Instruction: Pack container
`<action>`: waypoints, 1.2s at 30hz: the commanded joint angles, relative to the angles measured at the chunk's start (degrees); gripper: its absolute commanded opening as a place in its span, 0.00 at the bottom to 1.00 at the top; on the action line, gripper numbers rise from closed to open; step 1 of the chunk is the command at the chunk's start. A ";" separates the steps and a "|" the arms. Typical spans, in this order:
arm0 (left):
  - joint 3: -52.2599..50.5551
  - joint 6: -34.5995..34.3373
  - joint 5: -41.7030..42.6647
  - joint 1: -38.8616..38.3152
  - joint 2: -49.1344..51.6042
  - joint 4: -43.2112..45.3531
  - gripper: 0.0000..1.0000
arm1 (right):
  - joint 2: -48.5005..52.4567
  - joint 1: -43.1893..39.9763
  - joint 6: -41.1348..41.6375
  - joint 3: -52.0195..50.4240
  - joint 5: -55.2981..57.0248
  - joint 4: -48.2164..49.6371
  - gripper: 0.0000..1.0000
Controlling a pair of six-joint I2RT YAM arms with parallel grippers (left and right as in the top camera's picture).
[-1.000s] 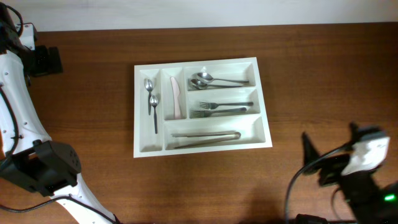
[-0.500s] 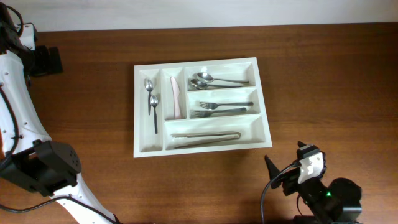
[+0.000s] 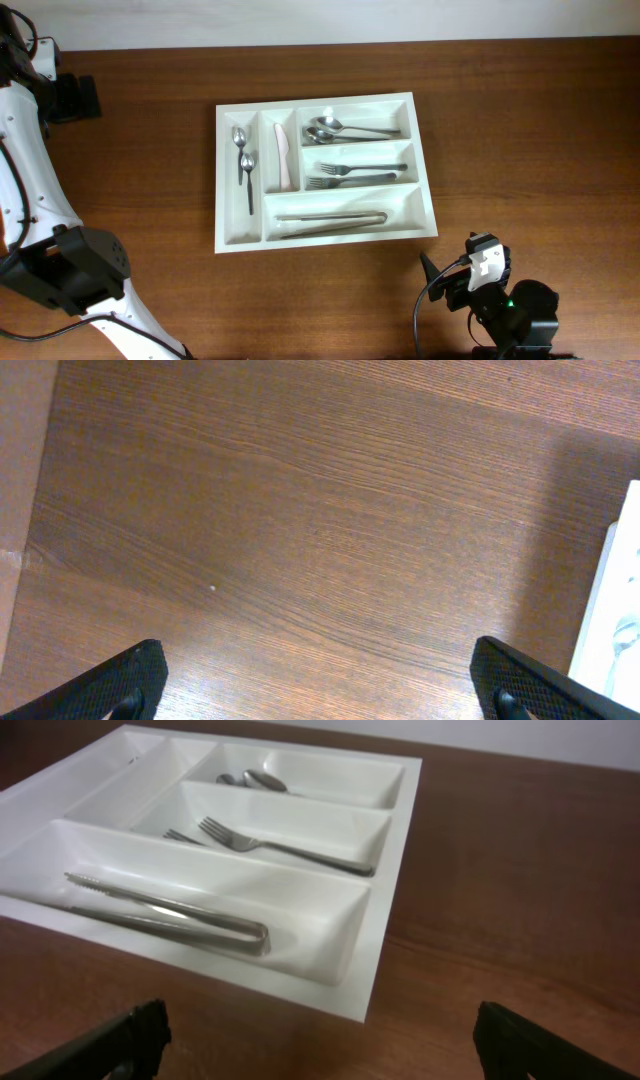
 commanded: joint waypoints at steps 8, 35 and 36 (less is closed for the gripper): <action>0.17 -0.72 0.46 0.35 -0.48 0.00 0.99 | -5.73 0.46 0.42 -0.50 1.46 0.39 0.99; 0.15 -0.72 0.46 0.35 -0.48 0.00 0.99 | -5.70 0.46 0.39 -3.45 1.53 0.63 0.99; 0.17 -0.72 0.46 0.35 -0.48 0.00 0.99 | -5.70 0.46 0.39 -3.45 1.53 0.61 0.99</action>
